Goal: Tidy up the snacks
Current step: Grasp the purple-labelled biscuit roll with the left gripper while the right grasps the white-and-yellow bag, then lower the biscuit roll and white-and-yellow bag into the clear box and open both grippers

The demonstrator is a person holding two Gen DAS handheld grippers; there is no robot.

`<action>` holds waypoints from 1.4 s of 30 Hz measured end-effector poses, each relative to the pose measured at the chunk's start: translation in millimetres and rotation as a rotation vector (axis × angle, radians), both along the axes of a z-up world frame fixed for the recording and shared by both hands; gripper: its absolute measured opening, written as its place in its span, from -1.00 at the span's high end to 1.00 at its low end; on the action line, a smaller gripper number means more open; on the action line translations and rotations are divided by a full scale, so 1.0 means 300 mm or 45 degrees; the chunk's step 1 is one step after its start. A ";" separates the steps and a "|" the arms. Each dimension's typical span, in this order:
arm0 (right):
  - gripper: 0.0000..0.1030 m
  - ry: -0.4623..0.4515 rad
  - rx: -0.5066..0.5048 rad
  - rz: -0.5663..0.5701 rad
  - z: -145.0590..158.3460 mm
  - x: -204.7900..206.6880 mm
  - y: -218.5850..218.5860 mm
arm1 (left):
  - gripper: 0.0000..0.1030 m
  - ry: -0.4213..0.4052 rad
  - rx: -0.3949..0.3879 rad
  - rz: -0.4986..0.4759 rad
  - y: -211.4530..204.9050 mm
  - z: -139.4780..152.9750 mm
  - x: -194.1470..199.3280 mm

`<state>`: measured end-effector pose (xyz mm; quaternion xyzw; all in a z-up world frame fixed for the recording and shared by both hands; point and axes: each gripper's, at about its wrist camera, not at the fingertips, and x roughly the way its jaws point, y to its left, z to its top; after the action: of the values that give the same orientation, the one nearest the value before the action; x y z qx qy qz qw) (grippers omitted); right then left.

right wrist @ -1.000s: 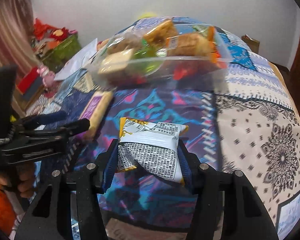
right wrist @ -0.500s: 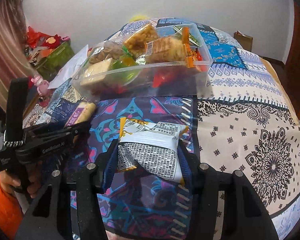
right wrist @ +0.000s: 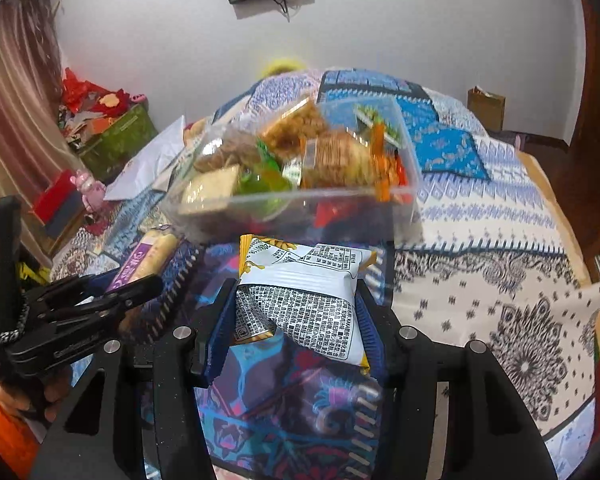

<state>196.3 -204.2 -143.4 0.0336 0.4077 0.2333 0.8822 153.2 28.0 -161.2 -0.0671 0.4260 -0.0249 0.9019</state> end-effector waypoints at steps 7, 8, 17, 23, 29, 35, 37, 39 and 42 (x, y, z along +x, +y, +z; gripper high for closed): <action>-0.01 -0.060 0.032 -0.035 0.060 0.049 -0.018 | 0.12 -0.081 0.003 -0.008 0.002 0.094 0.054; 0.00 -0.069 0.034 -0.036 0.070 0.056 -0.017 | 0.12 -0.093 0.004 -0.008 0.002 0.108 0.066; -0.01 -0.147 0.050 -0.029 0.133 0.148 0.022 | 0.12 -0.189 -0.009 -0.010 -0.014 0.195 0.206; -0.01 -0.167 0.047 -0.011 0.142 0.235 0.071 | 0.12 -0.193 -0.019 -0.005 -0.022 0.191 0.310; -0.01 -0.138 0.055 0.002 0.120 0.334 0.101 | 0.12 -0.162 -0.045 0.006 -0.019 0.158 0.424; -0.01 -0.118 0.036 0.028 0.101 0.393 0.131 | 0.12 -0.107 -0.086 0.024 -0.018 0.099 0.526; -0.03 -0.115 0.023 0.043 0.095 0.399 0.140 | 0.13 -0.101 -0.085 0.018 -0.027 0.086 0.544; -0.06 -0.107 0.011 0.056 0.087 0.407 0.150 | 0.13 -0.109 -0.076 0.022 -0.028 0.079 0.550; -0.17 -0.080 0.017 0.042 0.074 0.422 0.141 | 0.10 -0.117 -0.067 0.014 -0.027 0.080 0.550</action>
<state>323.0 -161.9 -121.2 0.0254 0.3787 0.2513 0.8904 318.1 19.9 -137.2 -0.0918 0.3828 -0.0342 0.9186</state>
